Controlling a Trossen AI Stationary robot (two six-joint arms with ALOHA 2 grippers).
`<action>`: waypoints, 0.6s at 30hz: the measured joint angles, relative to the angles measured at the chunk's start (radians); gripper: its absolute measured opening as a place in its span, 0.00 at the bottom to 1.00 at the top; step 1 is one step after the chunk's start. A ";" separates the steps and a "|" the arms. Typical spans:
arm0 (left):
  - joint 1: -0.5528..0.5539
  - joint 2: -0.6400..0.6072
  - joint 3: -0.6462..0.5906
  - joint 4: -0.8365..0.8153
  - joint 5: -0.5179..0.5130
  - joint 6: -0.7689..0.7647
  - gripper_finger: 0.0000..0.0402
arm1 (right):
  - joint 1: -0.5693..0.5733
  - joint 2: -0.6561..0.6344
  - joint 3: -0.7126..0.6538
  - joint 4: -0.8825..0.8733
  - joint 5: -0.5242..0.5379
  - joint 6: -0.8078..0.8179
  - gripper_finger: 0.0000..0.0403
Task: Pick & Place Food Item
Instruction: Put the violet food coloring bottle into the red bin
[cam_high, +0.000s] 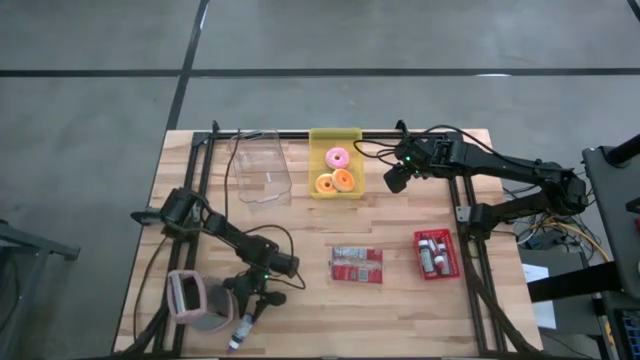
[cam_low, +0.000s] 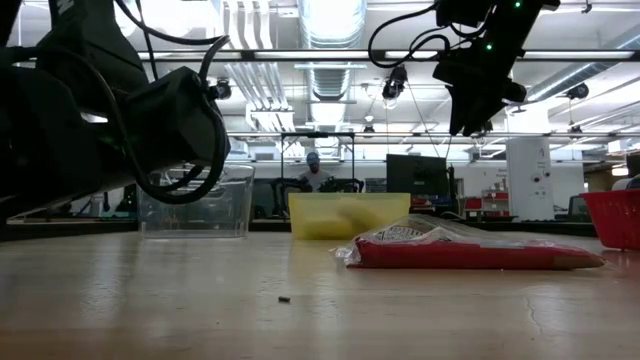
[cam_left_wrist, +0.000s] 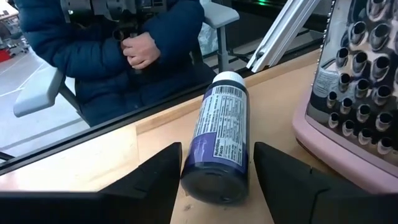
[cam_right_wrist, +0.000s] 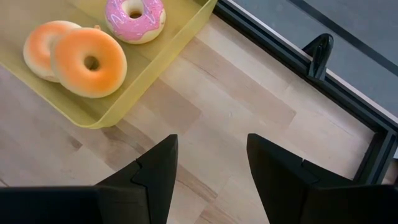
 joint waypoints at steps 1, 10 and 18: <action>0.000 0.000 0.000 -0.001 -0.002 -0.001 0.51 | 0.000 0.000 0.000 0.000 0.000 0.000 0.47; 0.000 0.003 -0.001 0.006 -0.009 -0.012 0.45 | 0.000 0.000 0.000 0.000 0.000 0.000 0.47; 0.000 0.003 -0.001 0.006 -0.009 -0.009 0.40 | 0.000 0.000 0.000 0.000 0.000 0.000 0.47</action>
